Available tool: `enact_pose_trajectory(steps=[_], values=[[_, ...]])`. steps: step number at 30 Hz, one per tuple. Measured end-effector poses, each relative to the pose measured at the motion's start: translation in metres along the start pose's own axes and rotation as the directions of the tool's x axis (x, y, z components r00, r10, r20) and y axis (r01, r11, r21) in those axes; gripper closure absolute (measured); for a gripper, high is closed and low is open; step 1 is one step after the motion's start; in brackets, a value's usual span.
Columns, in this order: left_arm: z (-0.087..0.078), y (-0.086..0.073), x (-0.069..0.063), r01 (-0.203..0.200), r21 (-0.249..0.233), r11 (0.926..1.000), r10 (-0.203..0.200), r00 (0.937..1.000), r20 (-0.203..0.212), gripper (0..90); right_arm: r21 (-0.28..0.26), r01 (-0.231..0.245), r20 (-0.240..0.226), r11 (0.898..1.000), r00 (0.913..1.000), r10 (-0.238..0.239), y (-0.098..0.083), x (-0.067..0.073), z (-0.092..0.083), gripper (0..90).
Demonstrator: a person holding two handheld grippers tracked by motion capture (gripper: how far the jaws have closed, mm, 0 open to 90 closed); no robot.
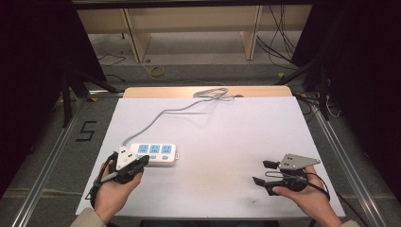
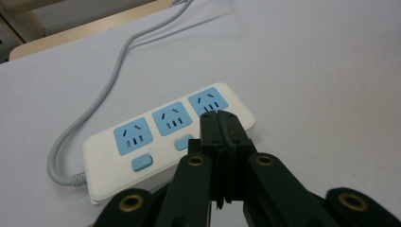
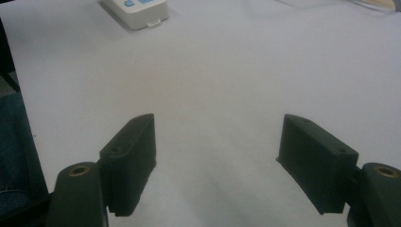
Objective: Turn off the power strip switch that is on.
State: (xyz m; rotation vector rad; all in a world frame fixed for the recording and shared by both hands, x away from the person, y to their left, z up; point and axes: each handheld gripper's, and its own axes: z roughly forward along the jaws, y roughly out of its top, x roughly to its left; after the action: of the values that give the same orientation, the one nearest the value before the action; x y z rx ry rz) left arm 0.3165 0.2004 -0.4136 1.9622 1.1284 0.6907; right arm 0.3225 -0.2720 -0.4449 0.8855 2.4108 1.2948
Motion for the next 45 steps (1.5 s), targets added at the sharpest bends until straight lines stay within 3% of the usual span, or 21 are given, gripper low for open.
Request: enact_pose_trajectory(steps=[18,45], values=[[0.019,0.013,0.012,0.023,0.108,0.9939,-0.023,0.9997,-0.009,89.9,0.004,0.003,-0.002,1.0,1.0,-0.003,0.0,0.0,0.0,28.7],[0.035,0.024,0.02,0.029,0.165,0.9859,-0.027,0.9995,-0.014,89.9,0.007,0.007,-0.006,1.0,1.0,-0.007,0.0,0.0,0.001,28.7]])
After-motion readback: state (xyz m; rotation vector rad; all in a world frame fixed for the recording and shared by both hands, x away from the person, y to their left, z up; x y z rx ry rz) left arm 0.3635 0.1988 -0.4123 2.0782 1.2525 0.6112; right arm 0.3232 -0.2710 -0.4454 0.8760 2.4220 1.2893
